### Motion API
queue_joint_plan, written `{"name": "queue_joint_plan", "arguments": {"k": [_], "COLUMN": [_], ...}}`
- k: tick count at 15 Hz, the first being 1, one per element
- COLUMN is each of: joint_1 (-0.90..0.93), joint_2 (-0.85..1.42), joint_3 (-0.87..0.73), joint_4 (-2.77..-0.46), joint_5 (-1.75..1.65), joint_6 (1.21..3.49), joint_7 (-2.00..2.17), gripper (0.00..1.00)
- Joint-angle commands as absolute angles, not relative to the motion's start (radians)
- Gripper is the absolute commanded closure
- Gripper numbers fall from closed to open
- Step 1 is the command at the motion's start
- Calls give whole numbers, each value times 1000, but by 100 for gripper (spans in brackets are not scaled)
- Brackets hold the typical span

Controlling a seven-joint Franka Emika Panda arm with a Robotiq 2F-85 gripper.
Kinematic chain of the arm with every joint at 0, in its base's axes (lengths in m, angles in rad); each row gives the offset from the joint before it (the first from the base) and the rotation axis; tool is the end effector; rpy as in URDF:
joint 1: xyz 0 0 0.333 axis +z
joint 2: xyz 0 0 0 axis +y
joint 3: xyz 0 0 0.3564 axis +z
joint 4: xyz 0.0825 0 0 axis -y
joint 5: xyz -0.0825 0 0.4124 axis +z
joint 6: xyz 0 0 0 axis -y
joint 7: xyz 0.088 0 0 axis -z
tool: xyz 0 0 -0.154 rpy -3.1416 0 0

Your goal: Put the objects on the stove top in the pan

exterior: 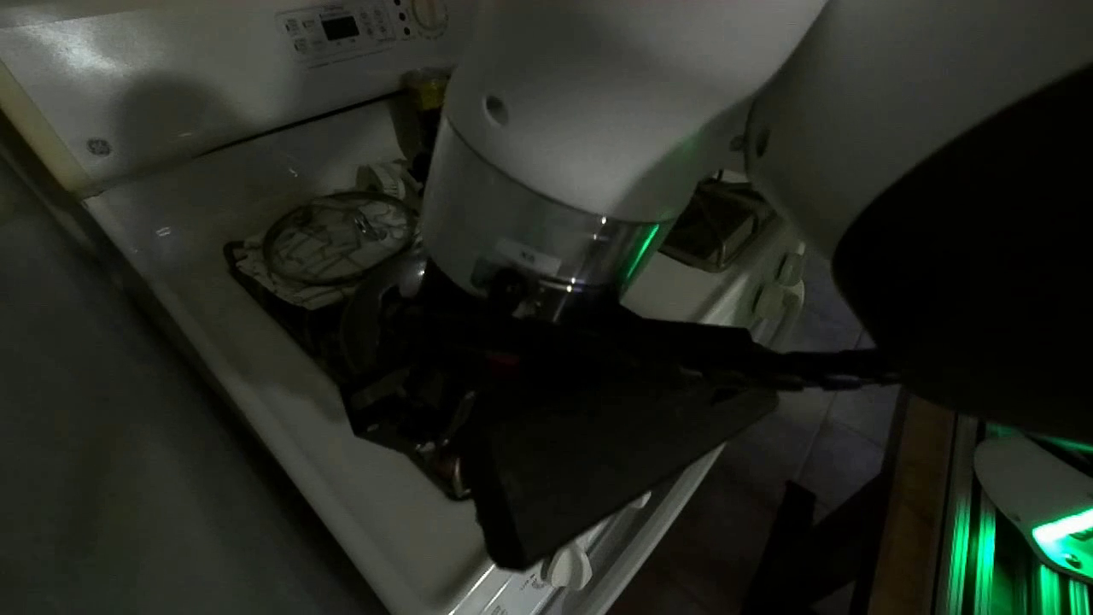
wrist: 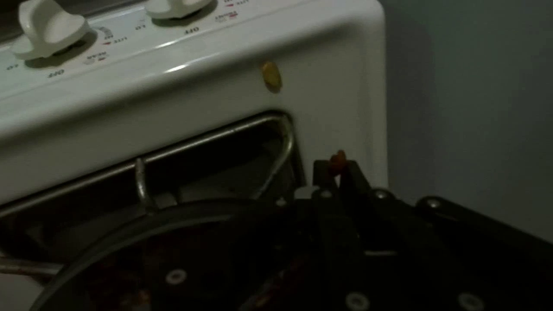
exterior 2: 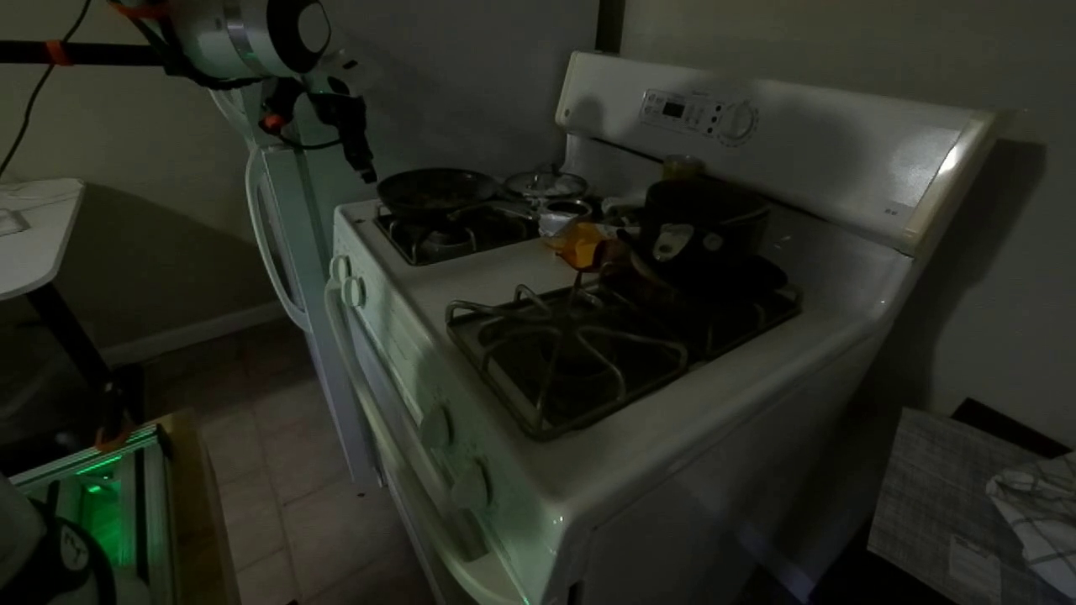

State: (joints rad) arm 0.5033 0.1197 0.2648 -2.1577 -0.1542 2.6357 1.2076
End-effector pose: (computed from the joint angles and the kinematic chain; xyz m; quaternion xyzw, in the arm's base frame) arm 0.4528 0.4351 0.3612 -0.9700 0.1594 -0.1275 0.1322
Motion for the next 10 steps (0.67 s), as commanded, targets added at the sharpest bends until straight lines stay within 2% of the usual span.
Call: {"name": "queue_joint_plan", "arguments": {"k": [1,6,7,8,10], "joint_1": [452,418,411,408,404], "joint_2": [56,10,8,4,0], "joint_3": [285,243,238,231,219], "joint_4": [-2218,-2252,-2254,-2258,-2263], "joint_5": [-86,-143,-159,-170,-208], "joint_6": [2739,2781,2775,2770,2766], "joint_7": [1198,1275,1286,1297,1334], "gripper": [97,97,65,63,49]}}
